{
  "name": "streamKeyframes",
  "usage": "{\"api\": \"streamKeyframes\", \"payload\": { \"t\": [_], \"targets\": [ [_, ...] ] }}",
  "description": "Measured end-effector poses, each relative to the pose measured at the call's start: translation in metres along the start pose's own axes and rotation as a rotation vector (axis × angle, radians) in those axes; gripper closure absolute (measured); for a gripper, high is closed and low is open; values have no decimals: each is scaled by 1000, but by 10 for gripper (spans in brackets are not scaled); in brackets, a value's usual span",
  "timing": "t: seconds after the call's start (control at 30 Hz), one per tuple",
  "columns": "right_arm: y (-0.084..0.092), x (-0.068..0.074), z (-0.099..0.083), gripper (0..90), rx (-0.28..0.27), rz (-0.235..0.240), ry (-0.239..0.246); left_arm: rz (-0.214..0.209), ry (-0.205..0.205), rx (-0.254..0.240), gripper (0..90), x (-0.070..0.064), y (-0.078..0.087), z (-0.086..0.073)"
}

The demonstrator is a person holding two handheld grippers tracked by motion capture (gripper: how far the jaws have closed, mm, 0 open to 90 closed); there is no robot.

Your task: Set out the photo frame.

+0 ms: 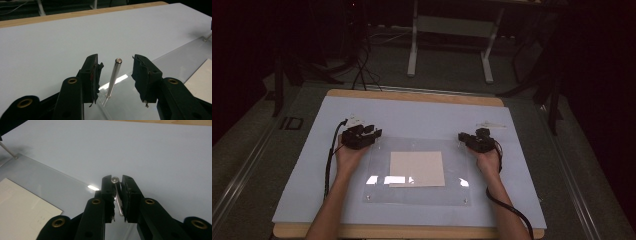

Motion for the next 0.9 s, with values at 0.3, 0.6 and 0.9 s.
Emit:
{"api": "streamKeyframes", "payload": {
  "t": [0.3,0.6,0.9],
  "targets": [
    [0,0,-2,809,-9,-7,-7,23,-8,-8,725,-1,0,-2],
    [0,0,-3,808,-9,-6,-9,39,-43,-9,799,-6,-5,-5],
    [2,-1,-5,768,8,-10,34,45,-40,-19,841,-4,-4,-8]
  ]
}}
Point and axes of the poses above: each handheld gripper's, and its own axes: y roughly backward along the jaws, z roughly out of its top, x roughly to its left, the point moved 5 cm from there along -y, roughly forward along the jaws, and after that the axes turned 3 degrees about -y, right-handed, at the moved point
